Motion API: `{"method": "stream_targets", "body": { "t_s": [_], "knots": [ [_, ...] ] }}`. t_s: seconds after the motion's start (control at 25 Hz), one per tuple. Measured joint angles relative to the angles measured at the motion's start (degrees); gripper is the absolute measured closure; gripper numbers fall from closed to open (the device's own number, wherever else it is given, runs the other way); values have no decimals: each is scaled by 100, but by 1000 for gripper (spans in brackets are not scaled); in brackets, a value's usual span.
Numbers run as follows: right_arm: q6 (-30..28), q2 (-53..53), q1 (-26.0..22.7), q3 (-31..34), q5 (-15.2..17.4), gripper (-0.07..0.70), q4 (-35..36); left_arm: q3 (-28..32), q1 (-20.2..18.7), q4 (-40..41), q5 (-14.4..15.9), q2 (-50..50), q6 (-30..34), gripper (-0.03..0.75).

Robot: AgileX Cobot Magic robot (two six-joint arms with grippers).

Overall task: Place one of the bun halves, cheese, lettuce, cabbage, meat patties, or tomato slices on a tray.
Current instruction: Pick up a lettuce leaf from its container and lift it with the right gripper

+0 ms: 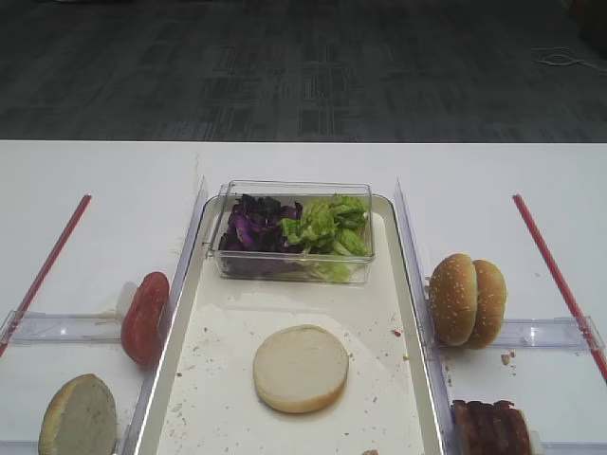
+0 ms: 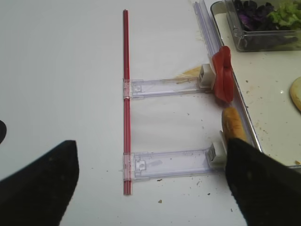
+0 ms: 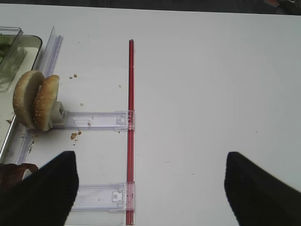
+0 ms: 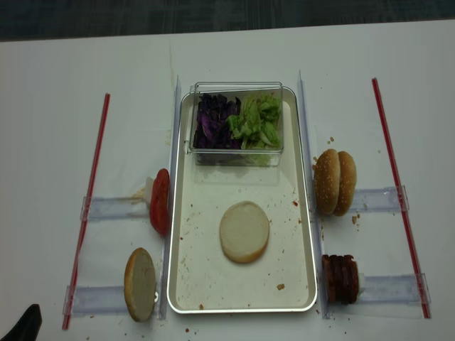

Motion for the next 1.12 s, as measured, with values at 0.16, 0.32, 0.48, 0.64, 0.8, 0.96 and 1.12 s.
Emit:
{"method": "stream_targets", "body": {
  "t_s": [0.16,0.32,0.48,0.64,0.8,0.96,1.12],
  "knots": [
    [0,0,0,0,0,-26,0,0,0,0,0,0,0,99],
    [0,0,0,0,0,-26,0,0,0,0,0,0,0,99],
    [0,0,0,0,0,-26,0,0,0,0,0,0,0,99],
    [0,0,0,0,0,-26,0,0,0,0,0,0,0,99],
    [0,0,0,0,0,-26,-14,0,0,0,0,0,0,99],
    [0,0,0,0,0,-26,-14,0,0,0,0,0,0,99],
    [0,0,0,0,0,-26,-14,0,0,0,0,0,0,99]
  ]
}}
